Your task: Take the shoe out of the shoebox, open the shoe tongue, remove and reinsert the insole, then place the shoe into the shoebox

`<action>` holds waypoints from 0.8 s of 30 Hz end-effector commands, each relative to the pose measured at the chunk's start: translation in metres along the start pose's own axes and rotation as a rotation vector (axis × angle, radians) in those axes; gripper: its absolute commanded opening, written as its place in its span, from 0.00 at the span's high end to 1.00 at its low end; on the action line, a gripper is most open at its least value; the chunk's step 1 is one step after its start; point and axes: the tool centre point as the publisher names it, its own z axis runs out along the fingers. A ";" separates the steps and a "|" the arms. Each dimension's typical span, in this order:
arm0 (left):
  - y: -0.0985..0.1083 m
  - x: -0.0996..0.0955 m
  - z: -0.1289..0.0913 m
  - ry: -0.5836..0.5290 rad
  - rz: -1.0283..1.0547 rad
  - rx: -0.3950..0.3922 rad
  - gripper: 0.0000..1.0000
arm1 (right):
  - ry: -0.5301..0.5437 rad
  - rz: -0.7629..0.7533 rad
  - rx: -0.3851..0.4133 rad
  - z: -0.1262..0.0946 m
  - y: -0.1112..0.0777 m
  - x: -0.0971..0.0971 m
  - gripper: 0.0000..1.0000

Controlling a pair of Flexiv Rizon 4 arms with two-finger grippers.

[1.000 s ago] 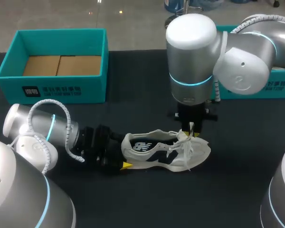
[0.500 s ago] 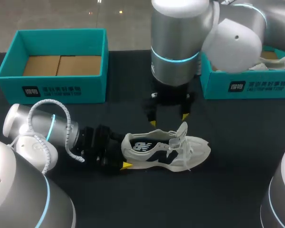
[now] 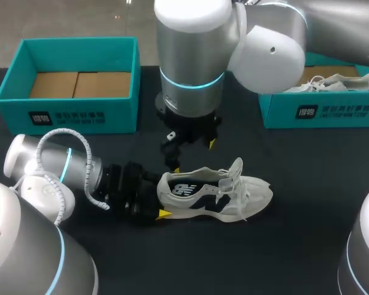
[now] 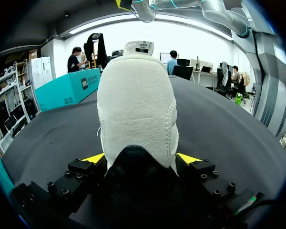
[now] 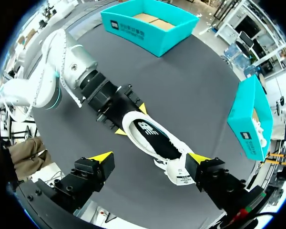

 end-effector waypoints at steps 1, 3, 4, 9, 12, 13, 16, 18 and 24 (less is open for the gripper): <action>0.003 0.000 0.002 0.001 0.000 -0.003 1.00 | 0.035 -0.568 -0.085 0.002 -0.001 -0.002 0.00; 0.003 0.000 0.002 0.001 0.000 -0.003 1.00 | 0.035 -0.568 -0.085 0.002 -0.001 -0.002 0.00; 0.003 0.000 0.002 0.001 0.000 -0.003 1.00 | 0.035 -0.568 -0.085 0.002 -0.001 -0.002 0.00; 0.003 0.000 0.002 0.001 0.000 -0.003 1.00 | 0.061 -0.800 -0.106 0.007 0.004 -0.002 0.00; 0.003 0.000 0.002 0.001 0.000 -0.003 1.00 | 0.105 -0.851 -0.014 0.017 0.001 -0.006 0.00; 0.003 0.000 0.002 0.001 0.000 -0.003 1.00 | 0.110 -0.851 -0.020 0.019 0.000 -0.006 0.00; 0.003 0.000 0.002 0.001 0.000 -0.003 1.00 | 0.125 -0.833 0.052 0.028 0.001 -0.007 0.00; 0.003 0.000 0.002 0.001 0.000 -0.003 1.00 | 0.126 -0.804 0.076 0.034 0.003 -0.006 0.00; 0.003 0.000 0.002 0.001 0.000 -0.003 1.00 | 0.170 -0.758 0.068 0.055 0.001 -0.006 0.31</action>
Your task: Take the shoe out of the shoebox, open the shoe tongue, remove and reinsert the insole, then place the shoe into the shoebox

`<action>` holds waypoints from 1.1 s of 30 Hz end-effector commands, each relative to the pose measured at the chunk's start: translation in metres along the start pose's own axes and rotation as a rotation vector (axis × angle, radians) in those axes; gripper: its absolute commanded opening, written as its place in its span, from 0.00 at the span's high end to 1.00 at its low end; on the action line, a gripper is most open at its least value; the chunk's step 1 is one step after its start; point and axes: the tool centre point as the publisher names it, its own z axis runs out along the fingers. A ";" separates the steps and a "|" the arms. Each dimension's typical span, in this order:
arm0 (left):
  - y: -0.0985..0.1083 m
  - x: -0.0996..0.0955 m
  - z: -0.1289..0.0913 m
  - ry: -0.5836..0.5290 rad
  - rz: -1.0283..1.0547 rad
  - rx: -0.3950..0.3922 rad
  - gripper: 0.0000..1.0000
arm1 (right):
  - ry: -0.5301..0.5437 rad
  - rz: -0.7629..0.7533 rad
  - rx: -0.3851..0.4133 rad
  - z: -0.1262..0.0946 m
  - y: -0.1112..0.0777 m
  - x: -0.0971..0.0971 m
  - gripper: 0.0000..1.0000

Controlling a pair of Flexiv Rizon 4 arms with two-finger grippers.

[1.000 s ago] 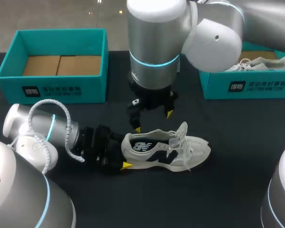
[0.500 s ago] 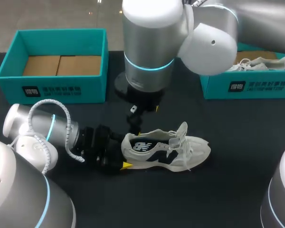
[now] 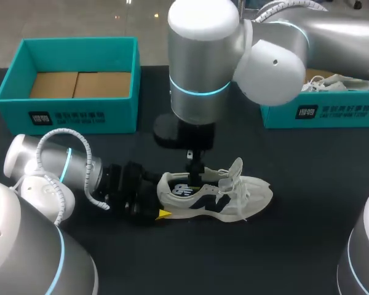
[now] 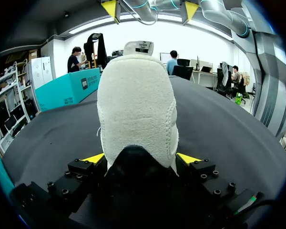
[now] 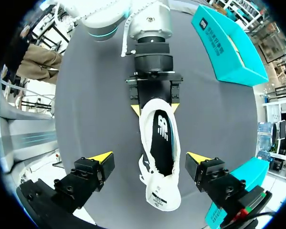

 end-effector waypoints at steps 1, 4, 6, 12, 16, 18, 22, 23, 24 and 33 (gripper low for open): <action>0.003 0.000 0.002 0.001 0.000 -0.003 1.00 | 0.074 0.001 0.009 0.018 0.010 -0.010 0.58; 0.003 0.000 0.002 0.001 0.000 -0.003 1.00 | 0.086 0.019 -0.003 0.026 0.009 -0.010 1.00; 0.003 0.000 0.002 0.001 0.000 -0.003 1.00 | 0.098 0.031 -0.006 0.032 0.010 -0.009 1.00; 0.003 0.000 0.002 0.001 0.000 -0.003 1.00 | 0.099 0.091 0.004 0.044 0.007 -0.007 1.00; 0.003 0.000 0.002 0.001 0.000 -0.003 1.00 | 0.082 0.095 -0.001 0.051 0.010 -0.006 1.00; 0.003 0.000 0.002 0.001 0.000 -0.003 1.00 | 0.076 0.097 -0.001 0.056 0.011 -0.007 1.00; 0.003 0.000 0.002 0.001 0.000 -0.003 1.00 | 0.073 0.106 -0.010 0.066 0.011 -0.010 1.00; 0.003 0.000 0.002 0.001 0.000 -0.003 1.00 | 0.078 0.108 -0.006 0.070 0.011 -0.011 1.00; 0.003 0.000 0.002 0.001 0.000 -0.003 1.00 | 0.079 0.114 -0.010 0.073 0.011 -0.012 1.00; 0.003 0.000 0.002 0.001 0.000 -0.003 1.00 | 0.084 0.145 -0.002 0.094 0.004 -0.024 1.00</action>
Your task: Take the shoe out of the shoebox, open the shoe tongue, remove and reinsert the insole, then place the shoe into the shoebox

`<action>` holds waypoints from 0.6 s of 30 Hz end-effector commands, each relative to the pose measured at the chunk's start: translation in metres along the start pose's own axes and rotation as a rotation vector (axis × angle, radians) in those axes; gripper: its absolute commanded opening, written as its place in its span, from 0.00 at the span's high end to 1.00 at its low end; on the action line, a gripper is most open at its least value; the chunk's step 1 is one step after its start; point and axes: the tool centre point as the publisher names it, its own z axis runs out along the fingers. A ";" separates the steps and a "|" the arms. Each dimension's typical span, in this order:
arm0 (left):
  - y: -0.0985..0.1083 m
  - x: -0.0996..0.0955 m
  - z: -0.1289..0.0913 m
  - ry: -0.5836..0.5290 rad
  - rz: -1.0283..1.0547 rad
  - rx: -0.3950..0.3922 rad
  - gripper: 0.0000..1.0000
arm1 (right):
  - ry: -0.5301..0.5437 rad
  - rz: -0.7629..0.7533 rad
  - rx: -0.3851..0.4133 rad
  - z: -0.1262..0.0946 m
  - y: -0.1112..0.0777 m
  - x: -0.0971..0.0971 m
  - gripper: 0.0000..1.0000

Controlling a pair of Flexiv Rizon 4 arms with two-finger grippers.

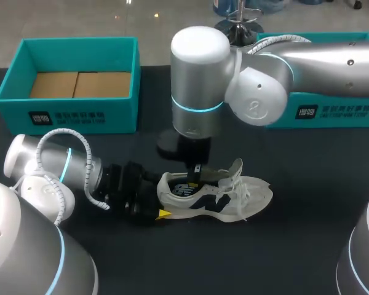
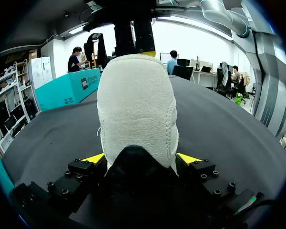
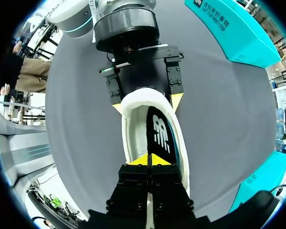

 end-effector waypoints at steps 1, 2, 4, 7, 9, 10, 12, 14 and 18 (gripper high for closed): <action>0.003 0.000 0.002 0.001 0.000 -0.003 1.00 | 0.002 0.012 0.004 0.008 0.002 -0.007 1.00; 0.003 0.000 0.002 0.001 0.000 -0.003 1.00 | 0.000 0.016 0.004 0.008 0.000 -0.010 1.00; 0.003 0.000 0.002 0.001 0.000 -0.003 1.00 | -0.002 0.023 0.015 0.009 -0.003 -0.014 1.00; 0.003 0.000 0.002 0.001 0.000 -0.003 1.00 | -0.002 0.031 0.020 0.009 -0.005 -0.020 1.00; 0.003 0.000 0.002 0.001 0.000 -0.003 1.00 | -0.002 0.028 0.022 0.008 -0.005 -0.023 1.00; 0.003 0.000 0.002 0.001 0.000 -0.003 1.00 | 0.000 0.025 0.025 0.008 -0.005 -0.024 1.00; 0.003 0.000 0.002 0.001 0.000 -0.003 1.00 | -0.001 0.024 0.021 0.008 -0.005 -0.026 1.00; 0.003 0.000 0.002 0.001 0.000 -0.003 1.00 | 0.002 0.018 0.020 0.008 -0.005 -0.028 0.81; 0.003 0.000 0.002 0.001 0.000 -0.003 1.00 | 0.005 0.011 0.020 0.009 -0.004 -0.029 0.60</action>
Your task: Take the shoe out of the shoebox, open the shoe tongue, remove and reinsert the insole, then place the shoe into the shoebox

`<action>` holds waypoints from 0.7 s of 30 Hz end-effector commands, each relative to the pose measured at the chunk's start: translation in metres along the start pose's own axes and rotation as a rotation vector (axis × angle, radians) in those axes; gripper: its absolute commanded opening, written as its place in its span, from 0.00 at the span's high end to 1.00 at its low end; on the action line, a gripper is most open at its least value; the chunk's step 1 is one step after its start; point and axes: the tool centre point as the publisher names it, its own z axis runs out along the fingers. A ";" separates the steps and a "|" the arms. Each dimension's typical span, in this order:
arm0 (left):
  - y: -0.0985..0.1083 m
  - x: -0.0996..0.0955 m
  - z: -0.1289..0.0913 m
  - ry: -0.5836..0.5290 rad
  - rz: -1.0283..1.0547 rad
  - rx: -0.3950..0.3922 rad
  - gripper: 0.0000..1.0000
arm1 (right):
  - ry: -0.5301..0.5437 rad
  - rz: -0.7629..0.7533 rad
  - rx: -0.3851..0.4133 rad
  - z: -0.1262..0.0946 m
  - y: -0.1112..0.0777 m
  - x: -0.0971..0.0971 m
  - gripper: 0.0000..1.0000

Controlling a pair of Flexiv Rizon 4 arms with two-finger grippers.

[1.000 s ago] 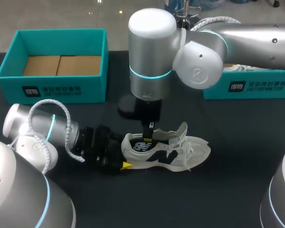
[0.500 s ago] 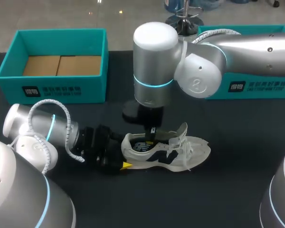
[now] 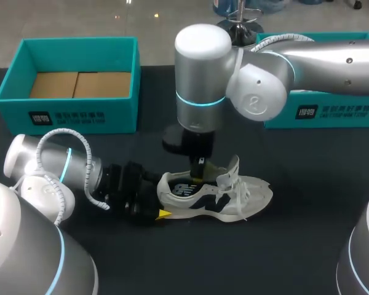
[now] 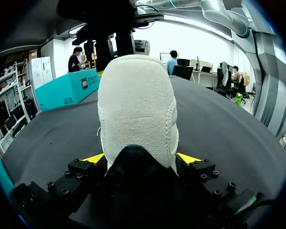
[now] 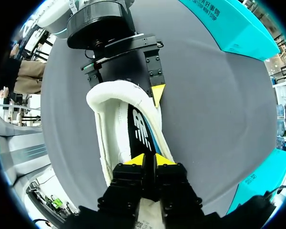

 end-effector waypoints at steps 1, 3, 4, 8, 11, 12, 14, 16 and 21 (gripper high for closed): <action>0.003 0.000 0.002 0.001 0.001 -0.003 1.00 | 0.006 -0.003 0.003 0.003 0.003 -0.002 0.59; 0.003 0.000 0.002 0.001 0.001 -0.003 1.00 | 0.009 -0.004 0.002 0.004 0.003 -0.001 0.52; 0.003 0.000 0.002 0.001 0.001 -0.003 1.00 | 0.011 -0.004 0.001 0.005 0.003 -0.001 0.52; 0.003 0.000 0.002 0.001 0.001 -0.003 1.00 | 0.016 -0.003 0.000 0.008 0.003 0.001 0.51; 0.003 0.000 0.002 0.001 0.001 -0.003 1.00 | 0.017 0.003 -0.001 0.011 0.003 0.002 0.45; 0.003 0.000 0.002 0.001 0.001 -0.003 1.00 | 0.018 0.004 0.000 0.014 0.003 0.001 0.39; 0.003 0.000 0.002 0.001 0.001 -0.003 1.00 | 0.019 0.005 0.002 0.018 0.005 0.001 0.27; 0.003 0.000 0.002 0.001 0.001 -0.003 1.00 | 0.021 0.005 0.009 0.023 0.007 0.000 0.20; 0.003 0.000 0.002 0.001 0.001 -0.003 1.00 | 0.038 -0.006 0.013 0.046 0.018 0.001 0.13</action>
